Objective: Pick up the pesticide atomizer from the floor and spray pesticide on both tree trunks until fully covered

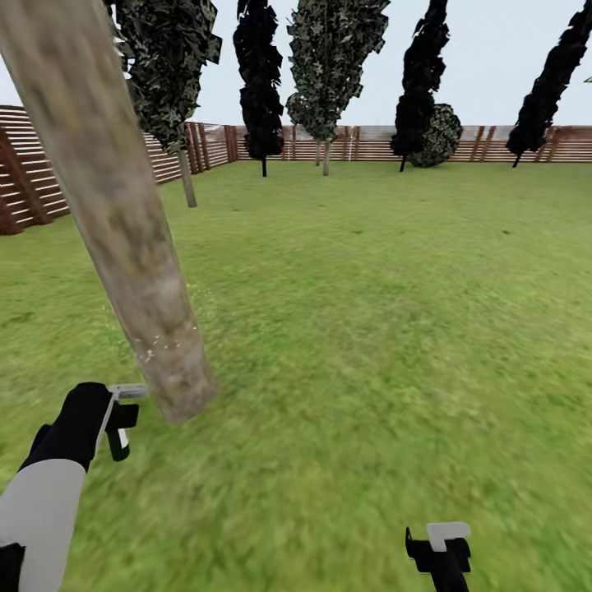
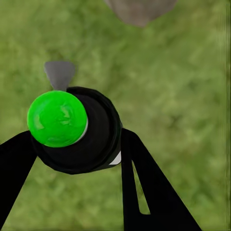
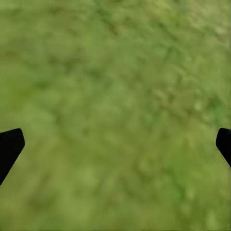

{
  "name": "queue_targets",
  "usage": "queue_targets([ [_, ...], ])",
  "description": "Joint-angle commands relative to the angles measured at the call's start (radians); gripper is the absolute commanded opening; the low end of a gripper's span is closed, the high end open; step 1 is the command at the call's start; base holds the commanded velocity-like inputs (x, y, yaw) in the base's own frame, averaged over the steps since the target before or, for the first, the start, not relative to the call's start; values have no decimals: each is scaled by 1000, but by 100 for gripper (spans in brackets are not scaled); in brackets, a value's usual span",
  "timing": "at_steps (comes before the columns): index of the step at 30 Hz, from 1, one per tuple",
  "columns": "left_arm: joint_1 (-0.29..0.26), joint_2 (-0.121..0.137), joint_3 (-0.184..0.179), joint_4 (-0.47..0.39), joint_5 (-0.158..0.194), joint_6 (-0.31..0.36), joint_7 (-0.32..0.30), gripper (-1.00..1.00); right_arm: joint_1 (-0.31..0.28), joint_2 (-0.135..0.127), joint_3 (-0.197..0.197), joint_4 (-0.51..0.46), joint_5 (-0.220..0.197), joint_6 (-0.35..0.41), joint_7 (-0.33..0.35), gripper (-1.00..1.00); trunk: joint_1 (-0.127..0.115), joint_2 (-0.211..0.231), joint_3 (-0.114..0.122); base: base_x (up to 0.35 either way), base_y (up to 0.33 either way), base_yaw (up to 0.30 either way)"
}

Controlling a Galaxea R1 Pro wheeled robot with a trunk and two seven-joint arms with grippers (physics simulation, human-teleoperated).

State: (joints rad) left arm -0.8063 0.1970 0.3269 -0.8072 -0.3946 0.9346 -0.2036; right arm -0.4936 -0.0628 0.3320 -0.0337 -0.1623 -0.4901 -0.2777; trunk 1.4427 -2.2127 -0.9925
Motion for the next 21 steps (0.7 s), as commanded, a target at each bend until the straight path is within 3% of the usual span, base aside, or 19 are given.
queue_targets([
  [1, -1, -2, 3, -1, -12, 3, -10, -100, 0, 0, 9, 0, -9, -3, -3, 100, 0, 0, -1, 45, -260, 2],
  [15, -1, -4, 5, -1, -5, 4, -9, -100, 0, 0, 9, 0, -9, -2, -3, 100, 0, 0, -1, 26, -273, 0],
  [21, -1, -4, 6, -2, -4, 4, -8, -100, 0, 0, 9, 0, -9, -2, -3, 100, 0, 0, -1, 90, -273, 216],
])
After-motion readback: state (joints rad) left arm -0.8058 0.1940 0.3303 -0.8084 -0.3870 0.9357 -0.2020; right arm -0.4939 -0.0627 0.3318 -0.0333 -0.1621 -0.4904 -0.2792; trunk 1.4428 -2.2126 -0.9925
